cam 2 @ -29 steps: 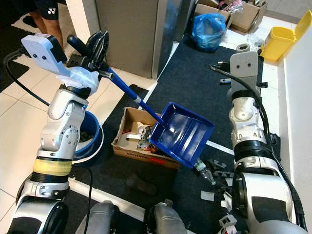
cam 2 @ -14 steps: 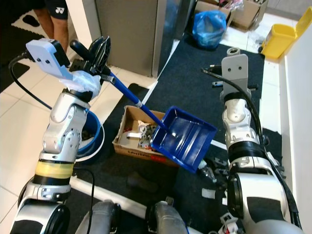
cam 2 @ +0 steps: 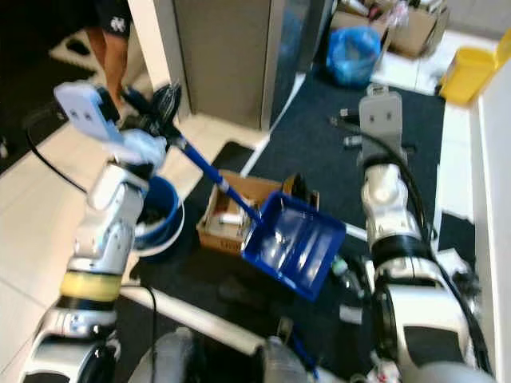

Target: Sweep floor

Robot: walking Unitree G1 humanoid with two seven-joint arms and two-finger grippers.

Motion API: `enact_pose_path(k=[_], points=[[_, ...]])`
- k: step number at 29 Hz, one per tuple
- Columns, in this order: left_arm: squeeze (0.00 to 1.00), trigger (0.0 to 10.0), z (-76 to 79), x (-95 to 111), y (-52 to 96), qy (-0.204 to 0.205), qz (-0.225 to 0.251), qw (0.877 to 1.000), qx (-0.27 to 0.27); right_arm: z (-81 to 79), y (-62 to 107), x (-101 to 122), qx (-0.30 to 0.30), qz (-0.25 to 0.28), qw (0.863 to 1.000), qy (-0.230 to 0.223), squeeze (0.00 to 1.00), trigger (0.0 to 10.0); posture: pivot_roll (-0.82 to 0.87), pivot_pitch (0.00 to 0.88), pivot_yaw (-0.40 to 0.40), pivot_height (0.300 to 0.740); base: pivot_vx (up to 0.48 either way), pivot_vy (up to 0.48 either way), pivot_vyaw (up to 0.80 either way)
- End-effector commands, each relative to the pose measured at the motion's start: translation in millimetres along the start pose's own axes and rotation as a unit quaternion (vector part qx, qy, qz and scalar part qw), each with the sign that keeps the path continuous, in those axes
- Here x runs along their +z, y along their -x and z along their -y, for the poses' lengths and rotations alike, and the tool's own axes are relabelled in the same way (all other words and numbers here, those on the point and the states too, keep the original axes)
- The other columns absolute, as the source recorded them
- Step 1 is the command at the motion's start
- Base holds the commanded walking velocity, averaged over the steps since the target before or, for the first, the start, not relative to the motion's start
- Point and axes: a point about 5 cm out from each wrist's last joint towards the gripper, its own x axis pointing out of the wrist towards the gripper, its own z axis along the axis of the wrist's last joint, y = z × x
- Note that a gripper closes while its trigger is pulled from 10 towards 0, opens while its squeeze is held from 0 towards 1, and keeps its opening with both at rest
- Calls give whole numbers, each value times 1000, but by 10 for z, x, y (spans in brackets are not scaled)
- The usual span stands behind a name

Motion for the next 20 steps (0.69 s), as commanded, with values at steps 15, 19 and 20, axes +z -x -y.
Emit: enact_pose_path(k=[15,19,20], points=[[0,10000,12,-24,25,12,5,1000,0,-36,-4,34,18,14,1000,14,0,10000,166,31,-57,740,-240,0,0],[0,10000,7,-37,49,12,2,1000,0,-70,16,10,25,11,1000,11,0,10000,166,37,-57,740,-328,0,0],[0,10000,7,-37,49,12,2,1000,0,-70,16,10,25,11,1000,11,0,10000,166,37,-57,740,-319,0,0]])
